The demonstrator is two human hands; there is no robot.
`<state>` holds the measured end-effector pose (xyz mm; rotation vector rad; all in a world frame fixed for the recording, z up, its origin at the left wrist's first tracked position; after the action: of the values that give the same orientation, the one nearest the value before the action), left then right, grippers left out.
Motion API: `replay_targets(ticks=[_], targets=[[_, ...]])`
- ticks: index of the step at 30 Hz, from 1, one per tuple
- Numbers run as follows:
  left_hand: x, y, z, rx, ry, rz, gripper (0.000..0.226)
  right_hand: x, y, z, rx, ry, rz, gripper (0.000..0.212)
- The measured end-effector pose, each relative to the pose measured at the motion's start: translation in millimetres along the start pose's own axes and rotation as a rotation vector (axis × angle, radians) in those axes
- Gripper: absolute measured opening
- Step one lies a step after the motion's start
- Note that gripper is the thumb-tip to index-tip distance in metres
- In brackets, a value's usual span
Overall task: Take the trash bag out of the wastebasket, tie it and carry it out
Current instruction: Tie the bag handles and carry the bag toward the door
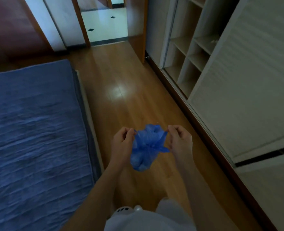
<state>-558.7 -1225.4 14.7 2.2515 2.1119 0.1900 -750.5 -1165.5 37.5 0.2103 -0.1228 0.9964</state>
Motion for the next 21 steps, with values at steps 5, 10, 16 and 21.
replay_targets(ticks=[5, 10, 16, 21], targets=[[-62, 5, 4, 0.018, 0.031, -0.058, 0.03, -69, -36, 8, 0.026, 0.037, 0.084, 0.027], [-131, 4, 3, -0.015, 0.055, -0.154, 0.029, -143, -79, 21, 0.021, 0.031, 0.211, 0.027], [-225, -3, -5, -0.115, 0.098, -0.284, 0.027, -250, -137, 52, -0.006, -0.015, 0.387, 0.026], [-291, -9, -12, -0.24, 0.16, -0.368, 0.026, -329, -174, 79, 0.042, 0.013, 0.522, 0.028]])
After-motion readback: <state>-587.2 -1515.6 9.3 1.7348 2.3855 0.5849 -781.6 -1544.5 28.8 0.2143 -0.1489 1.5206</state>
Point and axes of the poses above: each hand's wrist, its own x-axis away from the middle knuckle, its own y-axis out of the back of the hand, z = x × y, the point moved 4 cm from there along -x, towards the middle knuckle
